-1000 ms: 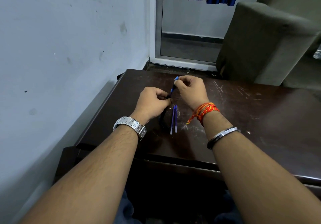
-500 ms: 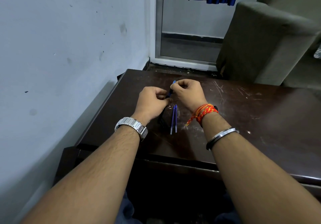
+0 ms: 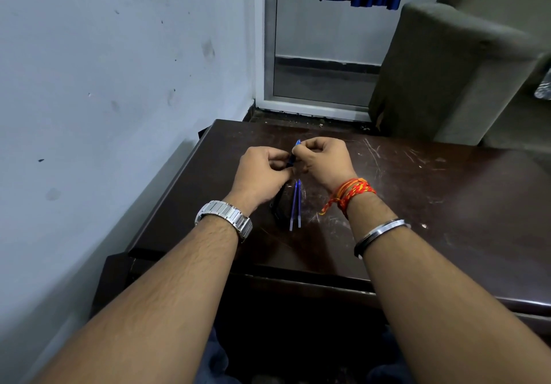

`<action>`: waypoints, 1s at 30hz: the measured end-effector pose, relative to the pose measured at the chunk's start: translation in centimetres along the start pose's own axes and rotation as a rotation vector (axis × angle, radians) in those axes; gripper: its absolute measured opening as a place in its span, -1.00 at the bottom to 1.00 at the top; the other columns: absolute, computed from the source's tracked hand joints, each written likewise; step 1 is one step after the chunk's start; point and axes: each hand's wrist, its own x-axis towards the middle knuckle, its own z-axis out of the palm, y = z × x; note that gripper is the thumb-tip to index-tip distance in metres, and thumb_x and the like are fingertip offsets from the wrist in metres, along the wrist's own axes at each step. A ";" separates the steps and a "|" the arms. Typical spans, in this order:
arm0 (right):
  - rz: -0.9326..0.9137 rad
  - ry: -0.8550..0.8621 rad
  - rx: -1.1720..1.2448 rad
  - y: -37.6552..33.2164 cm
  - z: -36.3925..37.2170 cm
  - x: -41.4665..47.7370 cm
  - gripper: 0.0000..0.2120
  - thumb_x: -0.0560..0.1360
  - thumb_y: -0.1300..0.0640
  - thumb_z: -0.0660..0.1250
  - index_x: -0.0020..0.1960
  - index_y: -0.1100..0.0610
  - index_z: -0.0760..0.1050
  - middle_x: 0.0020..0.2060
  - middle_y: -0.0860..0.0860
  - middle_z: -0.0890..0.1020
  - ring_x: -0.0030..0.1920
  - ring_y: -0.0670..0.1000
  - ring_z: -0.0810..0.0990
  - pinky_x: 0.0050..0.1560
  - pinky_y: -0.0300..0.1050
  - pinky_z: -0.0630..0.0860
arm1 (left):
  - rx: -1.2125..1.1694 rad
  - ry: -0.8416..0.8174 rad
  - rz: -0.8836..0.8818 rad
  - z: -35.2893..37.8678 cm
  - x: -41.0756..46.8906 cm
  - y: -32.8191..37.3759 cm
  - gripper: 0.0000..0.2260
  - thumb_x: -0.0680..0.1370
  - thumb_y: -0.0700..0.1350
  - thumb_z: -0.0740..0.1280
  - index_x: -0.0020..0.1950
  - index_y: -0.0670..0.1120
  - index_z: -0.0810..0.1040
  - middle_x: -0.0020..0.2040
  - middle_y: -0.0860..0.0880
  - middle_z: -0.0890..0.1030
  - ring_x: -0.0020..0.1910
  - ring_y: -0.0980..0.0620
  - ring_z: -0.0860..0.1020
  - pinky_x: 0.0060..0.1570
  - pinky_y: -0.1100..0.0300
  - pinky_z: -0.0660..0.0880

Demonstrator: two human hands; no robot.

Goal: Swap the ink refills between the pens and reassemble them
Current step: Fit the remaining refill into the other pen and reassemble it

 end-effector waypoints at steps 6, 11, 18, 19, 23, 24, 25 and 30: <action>-0.023 -0.028 -0.033 0.1 -0.6 -0.2 -0.78 0.34 0.03 0.57 -0.27 0.10 0.57 -0.40 -0.04 0.67 -0.43 -0.19 0.60 -0.39 -0.32 0.52 | 0.008 0.044 -0.001 -0.2 0.0 -0.3 -0.76 0.42 -0.21 0.58 0.04 0.03 0.73 -0.15 0.00 0.75 -0.07 0.07 0.72 0.06 -0.03 0.67; 0.049 -0.059 0.196 -0.4 0.0 -0.7 -0.88 0.37 0.15 0.52 -0.13 0.12 0.62 -0.37 -0.06 0.68 -0.39 -0.17 0.62 -0.39 -0.29 0.52 | -0.028 0.084 -0.013 -0.1 0.4 -0.2 -0.72 0.41 -0.21 0.60 0.09 -0.03 0.73 -0.18 0.03 0.70 -0.05 0.04 0.71 0.05 -0.02 0.67; 0.038 -0.019 0.201 -0.5 0.1 -1.0 -0.77 0.34 0.14 0.59 -0.10 0.14 0.58 -0.33 -0.02 0.62 -0.44 -0.21 0.57 -0.41 -0.32 0.51 | -0.026 0.098 -0.003 -0.1 0.2 0.0 -0.75 0.39 -0.19 0.62 0.01 0.03 0.72 -0.20 0.01 0.72 -0.09 0.04 0.72 0.03 -0.01 0.68; 0.054 -0.016 0.222 -0.7 0.2 -1.0 -0.82 0.37 0.16 0.56 -0.09 0.14 0.61 -0.35 -0.05 0.64 -0.45 -0.21 0.57 -0.44 -0.32 0.50 | -0.018 0.100 -0.006 -0.2 0.3 0.0 -0.71 0.38 -0.18 0.63 0.06 -0.01 0.71 -0.17 0.02 0.71 -0.09 0.06 0.71 0.03 0.01 0.68; 0.047 -0.001 0.239 -1.0 0.2 -1.0 -0.92 0.41 0.27 0.49 -0.13 0.13 0.65 -0.34 -0.02 0.68 -0.42 -0.19 0.61 -0.41 -0.27 0.53 | 0.006 0.118 0.025 -0.2 0.1 -0.1 -0.69 0.30 -0.12 0.69 -0.06 0.06 0.66 -0.22 0.06 0.72 -0.22 0.19 0.69 -0.11 0.19 0.68; 0.038 -0.007 0.242 -1.0 0.2 -1.0 -0.92 0.41 0.27 0.50 -0.14 0.14 0.64 -0.33 -0.01 0.68 -0.41 -0.19 0.62 -0.41 -0.28 0.53 | 0.014 0.129 0.035 -0.1 0.1 -0.1 -0.68 0.28 -0.09 0.69 -0.12 0.10 0.63 -0.25 0.07 0.70 -0.26 0.22 0.67 -0.16 0.24 0.67; 0.033 -0.013 0.246 -1.0 0.1 -1.1 -0.92 0.41 0.28 0.50 -0.14 0.15 0.64 -0.33 -0.01 0.68 -0.40 -0.19 0.63 -0.41 -0.29 0.53 | 0.016 0.140 0.039 0.0 0.1 -0.1 -0.69 0.27 -0.07 0.69 -0.14 0.12 0.62 -0.27 0.08 0.70 -0.28 0.24 0.66 -0.19 0.26 0.66; 0.008 0.014 0.228 -1.1 0.0 -1.1 -0.94 0.43 0.29 0.47 -0.12 0.16 0.65 -0.35 -0.02 0.67 -0.43 -0.23 0.61 -0.40 -0.34 0.51 | -0.081 0.083 -0.051 0.4 0.5 0.1 -0.75 0.40 -0.04 0.52 0.07 0.06 0.66 -0.09 0.04 0.75 -0.08 0.11 0.71 0.02 0.00 0.68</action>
